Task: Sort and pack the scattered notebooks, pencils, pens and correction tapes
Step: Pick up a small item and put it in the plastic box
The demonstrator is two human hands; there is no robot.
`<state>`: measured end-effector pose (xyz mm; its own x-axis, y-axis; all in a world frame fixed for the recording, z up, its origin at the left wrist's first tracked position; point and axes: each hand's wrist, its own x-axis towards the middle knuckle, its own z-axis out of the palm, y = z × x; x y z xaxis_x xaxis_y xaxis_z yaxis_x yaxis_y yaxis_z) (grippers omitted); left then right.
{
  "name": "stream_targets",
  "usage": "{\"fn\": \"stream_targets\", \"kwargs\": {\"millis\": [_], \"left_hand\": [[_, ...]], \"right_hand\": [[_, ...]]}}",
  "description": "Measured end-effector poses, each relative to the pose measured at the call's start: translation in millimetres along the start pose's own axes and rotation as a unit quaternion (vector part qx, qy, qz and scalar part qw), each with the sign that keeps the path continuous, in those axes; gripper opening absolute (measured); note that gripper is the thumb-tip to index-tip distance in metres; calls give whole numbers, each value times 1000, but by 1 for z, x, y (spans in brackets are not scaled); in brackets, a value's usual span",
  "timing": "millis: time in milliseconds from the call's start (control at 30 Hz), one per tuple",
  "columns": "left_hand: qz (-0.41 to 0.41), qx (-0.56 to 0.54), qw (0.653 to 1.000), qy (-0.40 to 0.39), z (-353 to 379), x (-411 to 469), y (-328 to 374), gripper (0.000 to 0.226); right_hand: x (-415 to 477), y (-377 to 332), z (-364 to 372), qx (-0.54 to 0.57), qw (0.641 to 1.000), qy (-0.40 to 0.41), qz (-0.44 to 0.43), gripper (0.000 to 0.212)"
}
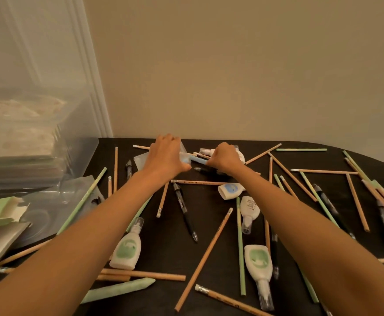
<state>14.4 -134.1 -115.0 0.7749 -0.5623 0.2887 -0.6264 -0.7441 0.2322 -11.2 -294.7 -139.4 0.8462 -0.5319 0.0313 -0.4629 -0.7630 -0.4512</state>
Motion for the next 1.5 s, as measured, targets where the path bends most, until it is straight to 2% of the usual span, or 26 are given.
{"fn": "stream_targets", "kwargs": {"millis": [100, 167, 267, 367, 567, 667, 800, 933, 1033, 1133, 1333, 1433, 1500], "left_hand": [[0, 3, 1000, 3, -2, -2, 3, 64], [2, 0, 1000, 6, -6, -7, 7, 62], [9, -9, 1000, 11, -13, -19, 12, 62], [3, -19, 1000, 5, -22, -38, 15, 65], [8, -45, 999, 5, -34, -86, 22, 67], [7, -73, 997, 26, -43, -113, 20, 59], [0, -74, 997, 37, -56, -133, 15, 58], [-5, -69, 998, 9, -69, -158, 11, 66], [-11, -79, 997, -1, -74, -172, 10, 59], [-12, -82, 997, 1, -78, -184, 10, 52], [-16, -73, 997, 5, -85, -189, 12, 55], [-11, -79, 997, 4, -87, -190, 16, 58], [-5, -82, 997, 2, -87, -190, 18, 55]], "right_hand": [[-12, -2, -10, 71, 995, 63, -24, 25], [-26, -5, -19, 213, 974, 75, -13, 21], [-51, -11, -30, 453, 891, 3, 39, 46], [-78, -13, -36, 565, 824, -24, 44, 55], [-130, -22, -39, 638, 769, -40, 30, 18], [-158, -24, -38, 620, 781, -79, 4, 11], [-180, -24, -41, 605, 792, -77, -16, 5], [-207, -34, -42, 620, 780, -73, -41, 10], [-220, -42, -42, 608, 791, -59, -44, 11], [-231, -45, -40, 598, 800, -31, -34, 25], [-245, -47, -41, 609, 793, 14, -12, 35], [-249, -50, -43, 596, 803, -18, -13, 36], [-251, -55, -42, 585, 810, -48, -2, 26]]}}
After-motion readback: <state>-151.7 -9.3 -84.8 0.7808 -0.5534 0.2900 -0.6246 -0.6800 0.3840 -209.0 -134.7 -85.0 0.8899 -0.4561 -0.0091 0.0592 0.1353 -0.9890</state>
